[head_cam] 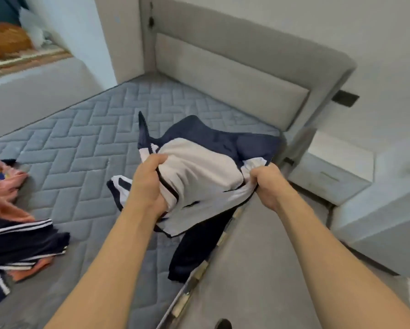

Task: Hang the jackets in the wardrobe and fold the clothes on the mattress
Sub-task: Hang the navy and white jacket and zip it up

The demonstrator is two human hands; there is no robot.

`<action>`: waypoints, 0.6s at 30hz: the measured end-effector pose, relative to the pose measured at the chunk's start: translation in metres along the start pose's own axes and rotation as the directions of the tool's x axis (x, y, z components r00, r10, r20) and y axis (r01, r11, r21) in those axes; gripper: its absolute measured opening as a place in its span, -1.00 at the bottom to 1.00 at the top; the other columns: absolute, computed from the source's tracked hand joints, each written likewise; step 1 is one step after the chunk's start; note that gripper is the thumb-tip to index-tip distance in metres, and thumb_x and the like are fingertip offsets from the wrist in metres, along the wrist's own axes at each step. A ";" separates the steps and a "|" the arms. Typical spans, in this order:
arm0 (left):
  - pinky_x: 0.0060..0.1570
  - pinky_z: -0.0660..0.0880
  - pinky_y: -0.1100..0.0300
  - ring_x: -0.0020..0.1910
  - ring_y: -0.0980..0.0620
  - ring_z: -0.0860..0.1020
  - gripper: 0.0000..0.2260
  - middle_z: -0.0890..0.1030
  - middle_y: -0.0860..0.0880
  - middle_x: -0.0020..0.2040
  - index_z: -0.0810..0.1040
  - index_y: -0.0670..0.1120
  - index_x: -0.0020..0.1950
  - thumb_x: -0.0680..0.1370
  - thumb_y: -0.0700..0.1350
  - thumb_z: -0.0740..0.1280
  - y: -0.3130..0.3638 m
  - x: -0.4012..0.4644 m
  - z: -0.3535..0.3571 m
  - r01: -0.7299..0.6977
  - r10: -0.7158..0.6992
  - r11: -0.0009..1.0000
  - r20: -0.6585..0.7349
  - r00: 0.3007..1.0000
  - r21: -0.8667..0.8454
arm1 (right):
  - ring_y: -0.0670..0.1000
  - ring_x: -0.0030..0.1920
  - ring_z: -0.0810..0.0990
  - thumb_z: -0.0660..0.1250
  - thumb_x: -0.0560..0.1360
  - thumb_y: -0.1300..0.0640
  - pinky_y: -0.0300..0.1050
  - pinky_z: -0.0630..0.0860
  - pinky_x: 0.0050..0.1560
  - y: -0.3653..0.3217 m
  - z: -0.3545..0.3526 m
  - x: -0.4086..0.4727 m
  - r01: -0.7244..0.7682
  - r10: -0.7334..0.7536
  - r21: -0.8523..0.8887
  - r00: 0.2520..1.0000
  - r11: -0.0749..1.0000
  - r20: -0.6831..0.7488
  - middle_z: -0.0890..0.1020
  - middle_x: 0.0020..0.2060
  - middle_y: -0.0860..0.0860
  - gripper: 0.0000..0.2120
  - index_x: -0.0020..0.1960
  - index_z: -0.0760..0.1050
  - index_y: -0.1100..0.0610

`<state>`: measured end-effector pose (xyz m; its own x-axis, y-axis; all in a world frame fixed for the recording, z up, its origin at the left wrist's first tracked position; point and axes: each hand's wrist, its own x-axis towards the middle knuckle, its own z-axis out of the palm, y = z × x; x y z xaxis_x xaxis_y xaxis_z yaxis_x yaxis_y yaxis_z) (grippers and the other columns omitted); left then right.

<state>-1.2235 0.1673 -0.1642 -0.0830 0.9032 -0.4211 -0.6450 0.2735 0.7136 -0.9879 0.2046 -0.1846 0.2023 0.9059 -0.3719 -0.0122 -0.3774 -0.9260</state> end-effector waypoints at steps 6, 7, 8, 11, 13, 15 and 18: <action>0.04 0.46 0.01 -0.02 -0.13 0.49 -0.83 0.49 -0.16 -0.07 0.45 -0.16 0.08 0.50 -0.25 0.25 -0.049 0.022 0.192 -0.084 0.084 0.996 0.218 0.972 -0.009 | -0.04 -0.05 0.56 0.29 0.44 0.26 -0.13 0.50 -0.12 -0.004 -0.191 0.034 0.160 -0.239 -0.303 0.939 0.940 -0.246 0.59 -0.01 -0.11 -0.62 0.21 0.42 -0.02; 0.07 0.46 -0.01 0.00 -0.13 0.46 -0.81 0.45 -0.17 -0.03 0.43 -0.14 0.09 0.49 -0.26 0.25 -0.060 0.024 0.222 -0.096 0.092 0.995 0.262 0.961 0.002 | -0.02 -0.07 0.55 0.27 0.47 0.24 -0.12 0.48 -0.15 -0.002 -0.219 0.038 0.135 -0.273 -0.378 0.899 0.916 -0.341 0.57 -0.05 -0.11 -0.68 0.18 0.40 -0.02; 0.10 0.47 -0.04 0.00 -0.14 0.46 -0.79 0.43 -0.17 0.00 0.41 -0.13 0.10 0.47 -0.27 0.25 -0.072 0.026 0.251 -0.108 0.097 0.994 0.304 0.948 0.018 | 0.02 -0.11 0.52 0.24 0.48 0.25 -0.11 0.44 -0.20 0.001 -0.246 0.042 0.099 -0.288 -0.405 0.852 0.909 -0.437 0.55 -0.09 -0.09 -0.73 0.14 0.40 0.00; -0.03 0.53 0.02 -0.09 -0.09 0.53 -0.82 0.52 -0.12 -0.10 0.45 -0.14 0.04 0.45 -0.27 0.26 -0.113 0.031 0.328 -0.166 0.097 0.978 0.423 0.901 0.129 | 0.05 -0.20 0.49 0.15 0.53 0.24 -0.11 0.37 -0.18 0.008 -0.323 0.053 -0.014 -0.191 -0.287 0.716 0.958 -0.671 0.58 -0.11 0.05 -0.85 0.00 0.46 0.08; -0.15 0.55 0.09 -0.15 -0.04 0.57 -0.82 0.58 -0.06 -0.17 0.49 -0.14 0.04 0.45 -0.24 0.27 -0.145 0.039 0.373 -0.191 0.066 0.960 0.493 0.867 0.206 | 0.11 -0.15 0.51 0.13 0.55 0.18 -0.09 0.41 -0.14 0.007 -0.373 0.064 -0.051 -0.060 -0.120 0.639 0.991 -0.767 0.60 -0.06 0.12 -0.84 0.00 0.48 0.16; -0.16 0.56 0.08 -0.13 -0.04 0.58 -0.80 0.59 -0.09 -0.13 0.49 -0.14 0.08 0.47 -0.23 0.27 -0.176 0.049 0.416 -0.184 -0.001 0.944 0.558 0.830 0.275 | 0.14 -0.10 0.52 0.15 0.56 0.15 -0.07 0.44 -0.10 0.002 -0.419 0.074 -0.044 0.030 0.005 0.583 0.999 -0.812 0.57 -0.04 0.12 -0.76 0.12 0.49 0.23; -0.07 0.57 0.01 -0.07 -0.07 0.61 -0.80 0.63 -0.12 -0.06 0.54 -0.13 0.10 0.48 -0.19 0.29 -0.229 0.069 0.477 -0.164 -0.133 0.909 0.639 0.757 0.384 | 0.19 0.06 0.57 0.16 0.58 0.09 0.05 0.52 0.12 -0.008 -0.486 0.087 -0.034 0.117 0.117 0.528 0.993 -0.841 0.57 0.06 0.13 -0.69 0.23 0.47 0.23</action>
<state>-0.7188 0.3247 -0.0893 0.5089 0.8590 -0.0559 -0.2809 0.2270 0.9325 -0.4945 0.1929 -0.1778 0.9290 0.2731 -0.2498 -0.1332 -0.3831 -0.9141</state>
